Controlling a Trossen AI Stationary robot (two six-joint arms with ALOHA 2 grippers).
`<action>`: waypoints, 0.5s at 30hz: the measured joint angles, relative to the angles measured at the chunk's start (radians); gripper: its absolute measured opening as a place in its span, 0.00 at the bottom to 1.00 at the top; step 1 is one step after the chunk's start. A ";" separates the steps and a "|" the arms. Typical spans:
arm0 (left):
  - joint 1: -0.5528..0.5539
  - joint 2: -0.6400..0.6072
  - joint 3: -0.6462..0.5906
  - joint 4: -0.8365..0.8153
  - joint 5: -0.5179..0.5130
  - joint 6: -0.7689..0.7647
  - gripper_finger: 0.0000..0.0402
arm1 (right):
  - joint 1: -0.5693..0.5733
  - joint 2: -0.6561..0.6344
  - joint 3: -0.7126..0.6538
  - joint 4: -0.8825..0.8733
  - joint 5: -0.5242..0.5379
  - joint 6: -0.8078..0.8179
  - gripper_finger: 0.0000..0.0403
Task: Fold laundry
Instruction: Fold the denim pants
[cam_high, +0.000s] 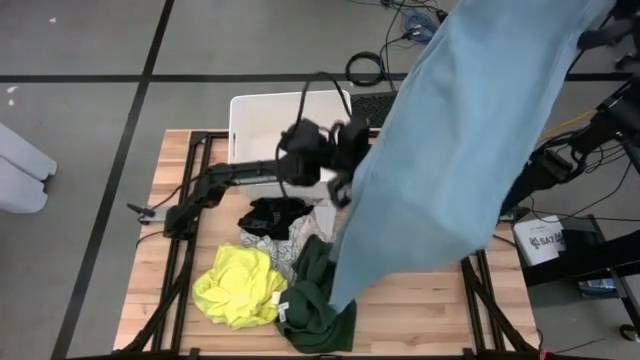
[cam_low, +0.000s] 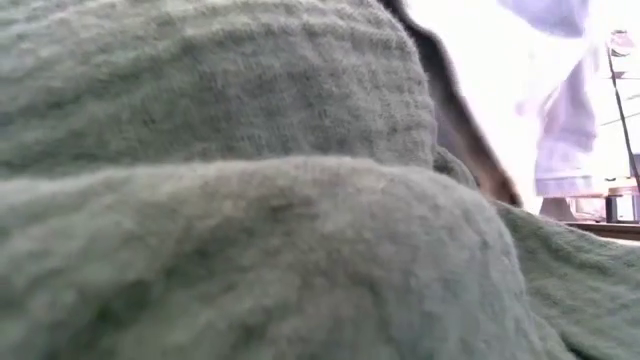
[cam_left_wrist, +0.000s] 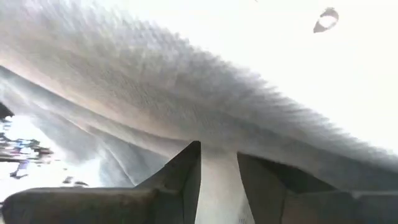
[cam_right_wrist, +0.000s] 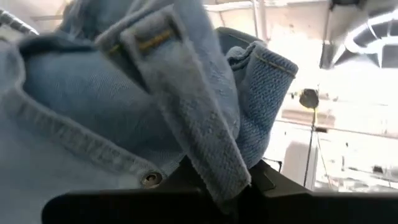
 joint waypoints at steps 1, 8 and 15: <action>0.020 0.000 0.000 -0.002 -0.011 -0.012 0.29 | 0.000 -0.002 0.003 0.005 0.000 -0.001 0.06; 0.142 0.000 0.000 -0.010 -0.006 -0.105 0.29 | 0.050 -0.043 -0.005 -0.005 0.069 0.012 0.06; 0.105 0.000 0.000 0.023 0.168 -0.159 0.29 | 0.151 -0.086 -0.040 -0.003 0.163 0.028 0.06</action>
